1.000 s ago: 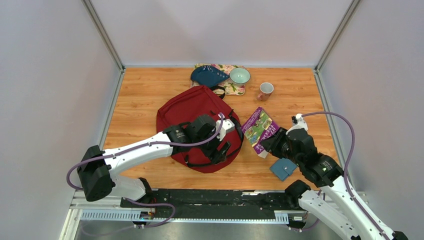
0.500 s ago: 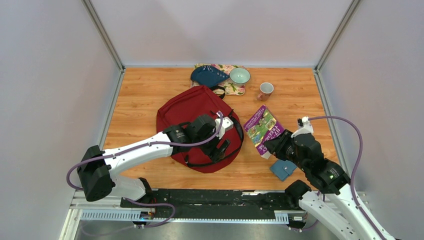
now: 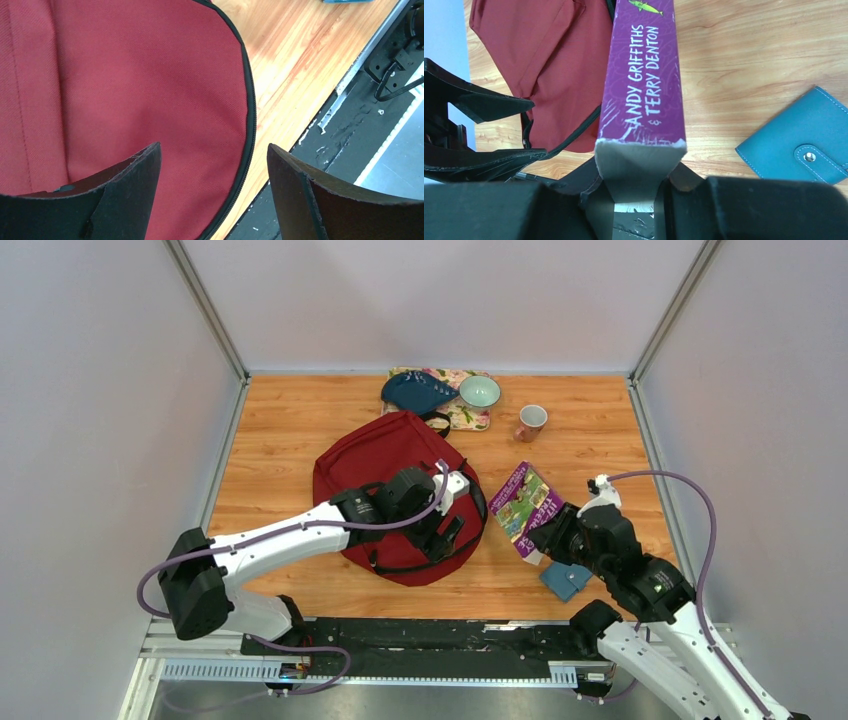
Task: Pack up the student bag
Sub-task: Place the book in the student bag.
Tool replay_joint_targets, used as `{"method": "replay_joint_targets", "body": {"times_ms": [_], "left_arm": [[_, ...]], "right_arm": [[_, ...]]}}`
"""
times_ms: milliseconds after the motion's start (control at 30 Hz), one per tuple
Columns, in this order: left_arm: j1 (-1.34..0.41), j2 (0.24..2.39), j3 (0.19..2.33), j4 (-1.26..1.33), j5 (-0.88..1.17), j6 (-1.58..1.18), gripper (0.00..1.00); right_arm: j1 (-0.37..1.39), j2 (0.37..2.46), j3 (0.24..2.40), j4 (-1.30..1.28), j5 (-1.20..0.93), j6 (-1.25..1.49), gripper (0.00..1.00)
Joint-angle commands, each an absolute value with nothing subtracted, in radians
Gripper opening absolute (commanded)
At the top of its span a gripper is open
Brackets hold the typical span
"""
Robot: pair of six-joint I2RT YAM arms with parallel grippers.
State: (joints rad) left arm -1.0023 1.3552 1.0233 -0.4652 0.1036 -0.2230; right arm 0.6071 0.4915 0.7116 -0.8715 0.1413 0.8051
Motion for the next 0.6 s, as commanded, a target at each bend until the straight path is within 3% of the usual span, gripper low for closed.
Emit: {"method": "replay_joint_targets", "body": {"times_ms": [0,200,567], "left_arm": [[-1.012,1.371,1.06,-0.428,0.172,-0.219,0.84],[-1.019,1.407,1.062,-0.417,0.277,-0.187,0.84],[-1.031,1.413,0.996,-0.408,0.25,-0.132,0.82]], "right_arm": [[0.606,0.488,0.79,-0.782,0.192,0.772,0.0],[0.606,0.471,0.796,-0.781,0.236,0.816,0.0],[0.606,0.456,0.726,-0.744,0.233,0.951,0.0]]}}
